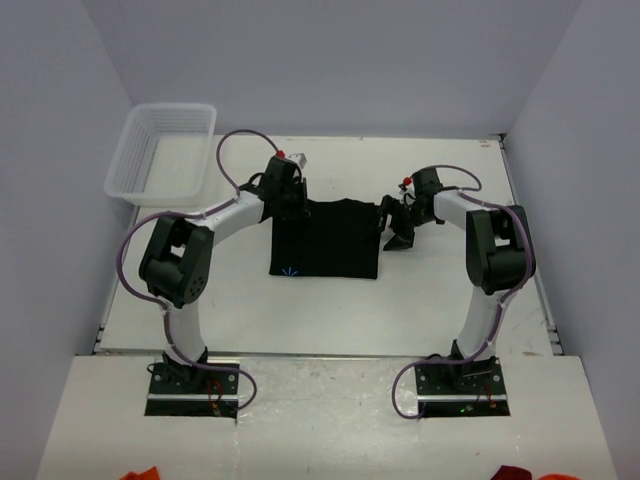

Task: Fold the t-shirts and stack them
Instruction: Put the neatly folded tshirt into the corner of the board with the right arm

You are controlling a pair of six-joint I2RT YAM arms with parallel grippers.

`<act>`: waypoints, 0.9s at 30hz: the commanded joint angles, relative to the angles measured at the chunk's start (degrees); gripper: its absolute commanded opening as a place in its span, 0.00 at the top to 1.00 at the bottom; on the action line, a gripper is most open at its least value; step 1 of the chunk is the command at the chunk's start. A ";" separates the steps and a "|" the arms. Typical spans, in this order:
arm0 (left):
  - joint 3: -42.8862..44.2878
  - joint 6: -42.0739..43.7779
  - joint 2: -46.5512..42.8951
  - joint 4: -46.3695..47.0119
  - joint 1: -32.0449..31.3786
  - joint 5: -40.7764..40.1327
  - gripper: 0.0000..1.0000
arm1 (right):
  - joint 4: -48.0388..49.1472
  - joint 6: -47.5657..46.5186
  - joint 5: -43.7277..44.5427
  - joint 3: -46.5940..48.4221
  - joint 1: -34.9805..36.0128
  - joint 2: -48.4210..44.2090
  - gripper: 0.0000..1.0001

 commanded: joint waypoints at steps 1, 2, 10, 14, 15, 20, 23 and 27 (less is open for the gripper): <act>1.45 1.76 -0.81 -0.42 1.29 0.65 1.00 | 1.64 0.14 1.81 -1.48 0.10 2.82 0.26; 1.28 1.94 -0.81 -0.15 1.38 0.74 1.00 | 1.55 0.14 1.99 -1.57 0.10 2.74 0.26; 0.84 2.20 1.55 -0.94 2.44 -0.23 1.00 | 1.64 0.58 2.95 -2.44 0.45 2.30 0.25; -0.39 1.41 4.72 -0.68 2.44 0.29 1.00 | 1.20 1.02 4.62 -1.57 2.47 3.35 0.25; -1.44 1.24 5.51 -0.16 2.53 0.64 1.00 | 1.11 1.20 5.15 -0.87 3.69 4.22 0.25; -4.61 0.44 6.48 2.84 2.53 2.14 1.00 | 1.64 4.27 6.29 2.29 8.44 6.87 0.25; -6.19 0.36 5.52 3.80 2.70 2.76 1.00 | 0.41 5.15 7.43 5.10 10.55 8.54 0.25; -7.07 0.53 3.85 4.51 2.79 3.55 1.00 | 0.50 5.85 8.31 5.20 11.18 8.98 0.30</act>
